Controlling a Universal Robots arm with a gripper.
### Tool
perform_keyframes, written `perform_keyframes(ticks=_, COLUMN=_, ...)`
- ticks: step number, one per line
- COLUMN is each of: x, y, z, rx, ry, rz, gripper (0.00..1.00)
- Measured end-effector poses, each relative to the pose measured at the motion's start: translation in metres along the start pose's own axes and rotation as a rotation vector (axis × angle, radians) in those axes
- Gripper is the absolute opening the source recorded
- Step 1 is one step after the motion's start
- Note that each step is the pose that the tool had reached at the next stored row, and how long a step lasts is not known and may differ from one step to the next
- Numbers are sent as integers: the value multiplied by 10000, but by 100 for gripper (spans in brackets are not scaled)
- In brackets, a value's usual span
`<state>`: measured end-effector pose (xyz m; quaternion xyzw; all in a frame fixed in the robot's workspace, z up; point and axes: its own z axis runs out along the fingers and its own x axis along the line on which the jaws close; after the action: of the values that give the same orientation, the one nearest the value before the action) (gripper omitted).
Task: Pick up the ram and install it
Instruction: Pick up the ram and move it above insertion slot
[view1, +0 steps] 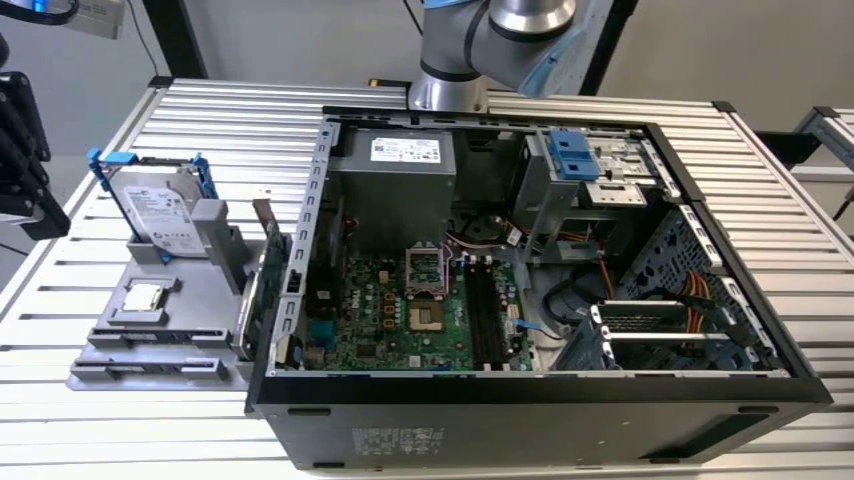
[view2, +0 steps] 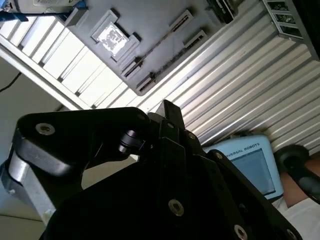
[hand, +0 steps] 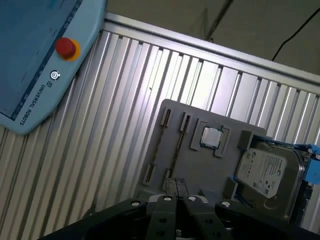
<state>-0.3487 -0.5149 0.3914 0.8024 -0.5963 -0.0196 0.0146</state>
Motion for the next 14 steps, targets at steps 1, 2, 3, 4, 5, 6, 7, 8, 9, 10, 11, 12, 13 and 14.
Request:
perform_keyframes(ticks=1, x=0, y=0, z=0, rx=-2, ry=6, rz=-128, gripper=0)
perform_keyframes(ticks=2, x=0, y=0, z=0, rx=-4, ry=12, rz=-247, gripper=0)
perform_keyframes(ticks=3, x=0, y=0, z=0, rx=-5, ry=17, rz=-360, gripper=0)
perform_keyframes(ticks=4, x=0, y=0, z=0, rx=-7, ry=23, rz=-480, gripper=0)
perform_keyframes(ticks=5, x=-1, y=-1, z=0, rx=-9, ry=29, rz=-594, gripper=0)
perform_keyframes(ticks=6, x=-1, y=-1, z=0, rx=-11, ry=35, rz=-708, gripper=0)
perform_keyframes(ticks=7, x=-2, y=-1, z=0, rx=-12, ry=41, rz=-824, gripper=0)
perform_keyframes(ticks=8, x=-3, y=-1, z=0, rx=-14, ry=47, rz=-943, gripper=0)
perform_keyframes(ticks=9, x=-3, y=-1, z=0, rx=-16, ry=52, rz=-1048, gripper=0)
perform_keyframes(ticks=10, x=-3, y=-1, z=0, rx=-17, ry=57, rz=-1162, gripper=0)
perform_keyframes(ticks=11, x=-4, y=-1, z=0, rx=-19, ry=63, rz=-1273, gripper=0)
perform_keyframes(ticks=12, x=-5, y=-1, z=0, rx=-21, ry=69, rz=-1387, gripper=0)
perform_keyframes(ticks=13, x=-5, y=-2, z=0, rx=-22, ry=74, rz=-1497, gripper=0)
perform_keyframes(ticks=14, x=-6, y=-2, z=0, rx=-24, ry=80, rz=-1605, gripper=0)
